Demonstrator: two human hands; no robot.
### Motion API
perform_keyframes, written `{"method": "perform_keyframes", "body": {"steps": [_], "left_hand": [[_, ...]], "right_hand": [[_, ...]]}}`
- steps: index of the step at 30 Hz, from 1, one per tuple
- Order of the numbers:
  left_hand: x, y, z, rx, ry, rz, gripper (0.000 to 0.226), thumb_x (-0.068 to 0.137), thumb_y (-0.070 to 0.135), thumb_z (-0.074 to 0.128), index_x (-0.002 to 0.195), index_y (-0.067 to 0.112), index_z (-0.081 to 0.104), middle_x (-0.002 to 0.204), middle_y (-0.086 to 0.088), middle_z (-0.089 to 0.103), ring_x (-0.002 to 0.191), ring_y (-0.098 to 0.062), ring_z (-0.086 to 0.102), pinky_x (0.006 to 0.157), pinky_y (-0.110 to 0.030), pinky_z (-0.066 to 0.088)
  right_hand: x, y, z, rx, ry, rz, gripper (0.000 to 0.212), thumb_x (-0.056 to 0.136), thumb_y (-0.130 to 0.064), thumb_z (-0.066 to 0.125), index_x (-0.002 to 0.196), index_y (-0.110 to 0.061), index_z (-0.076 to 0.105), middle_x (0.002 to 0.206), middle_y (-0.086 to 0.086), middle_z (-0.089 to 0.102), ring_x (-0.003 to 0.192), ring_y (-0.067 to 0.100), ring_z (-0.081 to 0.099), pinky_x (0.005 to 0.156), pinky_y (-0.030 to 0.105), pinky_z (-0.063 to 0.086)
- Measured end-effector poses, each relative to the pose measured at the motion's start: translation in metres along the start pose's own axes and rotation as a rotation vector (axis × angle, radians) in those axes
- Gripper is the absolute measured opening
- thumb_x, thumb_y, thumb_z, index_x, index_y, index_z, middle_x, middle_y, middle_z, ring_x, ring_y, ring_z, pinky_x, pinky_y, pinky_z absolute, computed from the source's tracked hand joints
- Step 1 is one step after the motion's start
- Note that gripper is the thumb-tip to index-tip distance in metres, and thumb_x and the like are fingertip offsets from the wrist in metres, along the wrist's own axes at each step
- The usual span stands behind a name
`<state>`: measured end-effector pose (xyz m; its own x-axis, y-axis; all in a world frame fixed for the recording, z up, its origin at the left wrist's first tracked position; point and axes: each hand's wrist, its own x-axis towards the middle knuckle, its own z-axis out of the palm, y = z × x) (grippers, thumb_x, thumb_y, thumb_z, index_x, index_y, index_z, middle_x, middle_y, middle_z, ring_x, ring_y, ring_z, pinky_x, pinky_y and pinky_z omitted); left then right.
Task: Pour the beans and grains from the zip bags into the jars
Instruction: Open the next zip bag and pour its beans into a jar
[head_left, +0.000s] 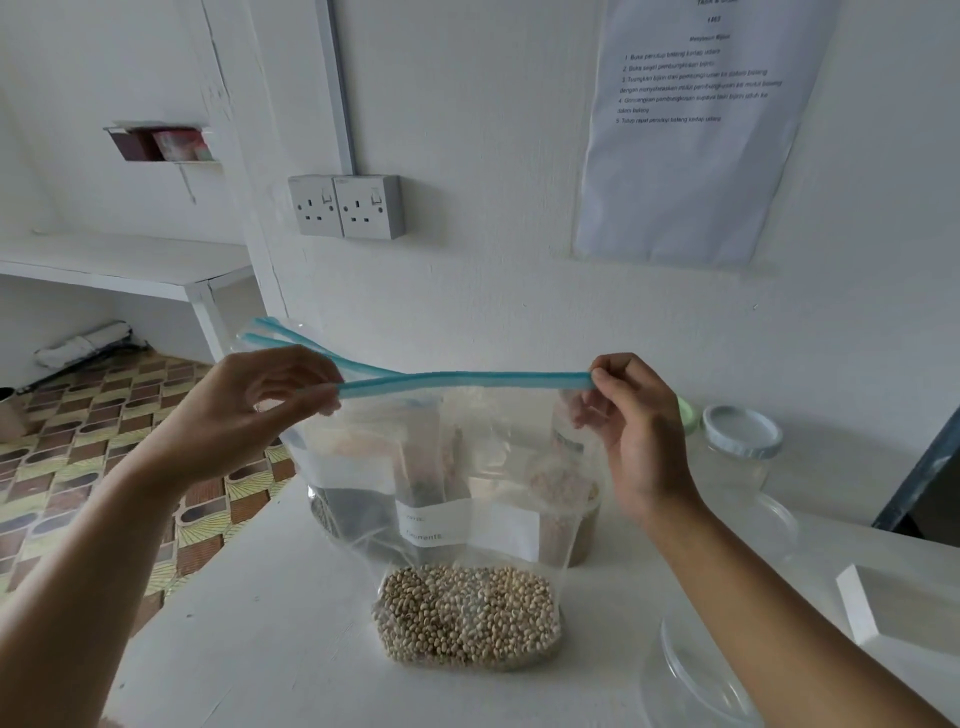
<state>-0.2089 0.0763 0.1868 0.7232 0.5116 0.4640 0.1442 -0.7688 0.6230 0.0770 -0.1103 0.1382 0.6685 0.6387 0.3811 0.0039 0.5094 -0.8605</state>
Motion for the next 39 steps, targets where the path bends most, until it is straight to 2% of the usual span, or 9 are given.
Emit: {"method": "perform_keyframes", "body": {"steps": [4,7,9,13,17,24,27,32,39], "left_hand": [[0.021,0.022,0.005,0.288,-0.053,0.087,0.039,0.086,0.061,0.066,0.118,0.038,0.066,0.092,0.026,0.072,0.09,0.006,0.068,0.078,-0.012,0.056],[0.041,0.04,0.02,0.418,-0.2,0.122,0.052,0.086,0.073,0.054,0.123,0.039,0.065,0.099,0.024,0.071,0.088,0.006,0.067,0.08,-0.019,0.057],[0.052,0.047,0.033,0.483,-0.271,0.132,0.052,0.085,0.066,0.052,0.123,0.034,0.068,0.107,0.017,0.073,0.089,0.002,0.068,0.085,-0.027,0.059],[0.062,0.052,0.052,0.556,-0.339,0.179,0.021,0.099,0.036,0.06,0.116,0.029,0.07,0.106,0.011,0.074,0.091,-0.008,0.067,0.093,-0.037,0.056],[0.066,0.057,0.052,0.46,-0.362,0.188,0.012,0.096,0.026,0.067,0.106,0.027,0.074,0.09,0.017,0.074,0.079,0.0,0.068,0.08,-0.015,0.053],[0.054,0.082,0.039,0.154,-0.573,0.156,0.02,0.095,0.033,0.064,0.099,0.017,0.076,0.082,0.008,0.074,0.072,-0.015,0.072,0.077,-0.025,0.057],[0.043,0.089,0.036,0.094,-0.53,0.113,0.019,0.095,0.03,0.064,0.095,0.016,0.076,0.08,0.005,0.075,0.069,-0.017,0.073,0.077,-0.029,0.059],[0.033,0.1,0.029,-0.046,-0.453,-0.046,0.016,0.093,0.024,0.069,0.094,0.01,0.078,0.08,-0.001,0.077,0.069,-0.02,0.075,0.074,-0.021,0.057],[0.022,0.112,0.044,-0.377,-0.366,-0.377,0.019,0.093,0.011,0.067,0.1,-0.006,0.073,0.089,-0.017,0.077,0.079,-0.028,0.076,0.084,-0.032,0.061]], "right_hand": [[-0.002,-0.003,0.0,-0.234,-0.047,-0.098,0.017,0.099,-0.007,0.054,0.094,-0.012,0.069,0.07,0.003,0.061,0.067,0.017,0.056,0.067,0.031,0.05],[-0.006,-0.005,-0.001,-0.356,-0.117,-0.157,0.013,0.096,-0.012,0.061,0.1,-0.018,0.072,0.078,-0.002,0.066,0.073,0.015,0.061,0.072,0.029,0.053],[-0.009,-0.005,-0.002,-0.419,-0.14,-0.174,0.014,0.089,-0.019,0.069,0.102,-0.023,0.074,0.087,-0.005,0.072,0.081,0.019,0.067,0.076,0.028,0.057],[-0.011,-0.011,-0.005,-0.508,-0.189,-0.247,0.013,0.089,-0.012,0.077,0.094,-0.024,0.074,0.088,-0.005,0.072,0.085,0.026,0.068,0.078,0.037,0.06],[-0.01,-0.015,-0.01,-0.511,-0.191,-0.246,0.015,0.09,-0.008,0.075,0.091,-0.024,0.072,0.084,-0.008,0.07,0.083,0.024,0.066,0.077,0.041,0.058],[-0.009,-0.01,-0.002,-0.308,-0.171,-0.208,0.015,0.091,0.002,0.07,0.093,-0.013,0.07,0.088,-0.009,0.07,0.084,0.012,0.065,0.083,0.027,0.054],[-0.008,-0.008,0.011,-0.291,-0.175,-0.2,0.015,0.093,0.001,0.068,0.094,-0.014,0.069,0.088,-0.009,0.069,0.079,0.01,0.064,0.077,0.02,0.052],[0.003,-0.007,0.037,-0.325,-0.158,-0.201,0.013,0.094,-0.002,0.068,0.097,-0.014,0.072,0.099,-0.003,0.073,0.093,0.014,0.068,0.083,0.028,0.054],[0.01,-0.003,0.052,-0.404,-0.115,-0.174,0.012,0.098,-0.01,0.065,0.109,-0.014,0.07,0.113,-0.003,0.07,0.105,0.01,0.062,0.087,0.013,0.046]]}}
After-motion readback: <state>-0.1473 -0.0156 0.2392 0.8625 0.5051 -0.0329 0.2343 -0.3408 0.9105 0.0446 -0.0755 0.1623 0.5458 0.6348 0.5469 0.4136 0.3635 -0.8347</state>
